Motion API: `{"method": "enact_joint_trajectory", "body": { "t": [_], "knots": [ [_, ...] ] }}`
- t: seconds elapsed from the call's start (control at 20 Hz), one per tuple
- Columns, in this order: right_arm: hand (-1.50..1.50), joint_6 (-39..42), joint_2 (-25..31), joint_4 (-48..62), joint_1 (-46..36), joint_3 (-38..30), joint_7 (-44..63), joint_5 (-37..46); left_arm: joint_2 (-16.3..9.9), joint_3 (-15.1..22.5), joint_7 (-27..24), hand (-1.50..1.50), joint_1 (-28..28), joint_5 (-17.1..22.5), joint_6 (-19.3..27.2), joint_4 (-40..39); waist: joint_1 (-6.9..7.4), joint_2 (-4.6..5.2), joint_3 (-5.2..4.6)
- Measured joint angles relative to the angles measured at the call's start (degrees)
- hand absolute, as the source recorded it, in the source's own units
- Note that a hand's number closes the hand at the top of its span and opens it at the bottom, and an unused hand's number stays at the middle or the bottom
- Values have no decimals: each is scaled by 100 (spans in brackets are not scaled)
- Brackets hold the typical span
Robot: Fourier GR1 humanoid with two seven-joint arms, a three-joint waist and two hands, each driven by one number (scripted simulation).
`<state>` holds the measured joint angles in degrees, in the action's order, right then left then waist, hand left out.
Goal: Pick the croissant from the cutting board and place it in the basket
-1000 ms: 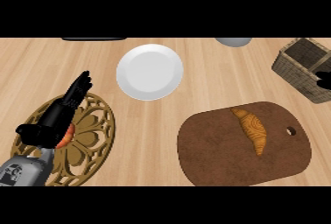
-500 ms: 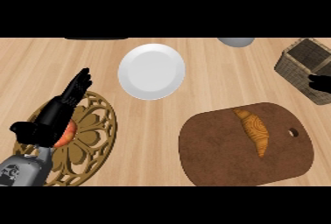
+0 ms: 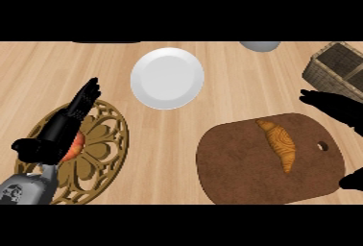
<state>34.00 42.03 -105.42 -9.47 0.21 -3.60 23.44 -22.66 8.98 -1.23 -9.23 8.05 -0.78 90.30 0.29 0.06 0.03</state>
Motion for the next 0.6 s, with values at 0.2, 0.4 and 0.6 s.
{"method": "enact_joint_trajectory", "body": {
  "t": [0.2, 0.4, 0.6],
  "knots": [
    [-150, -290, -235, 366, 56, 91, -472, 588, 204, -65, -50, 0, -78, -213, -18, -140, -15, -2, -2],
    [-150, -422, -456, 644, 31, 54, -827, 980, 324, -216, -20, 0, -63, -337, -143, -135, -19, -4, -1],
    [-150, -328, -682, 716, -104, 25, -942, 1115, 422, -305, 193, 0, -72, -453, -218, 8, -19, -7, -4]
  ]
}}
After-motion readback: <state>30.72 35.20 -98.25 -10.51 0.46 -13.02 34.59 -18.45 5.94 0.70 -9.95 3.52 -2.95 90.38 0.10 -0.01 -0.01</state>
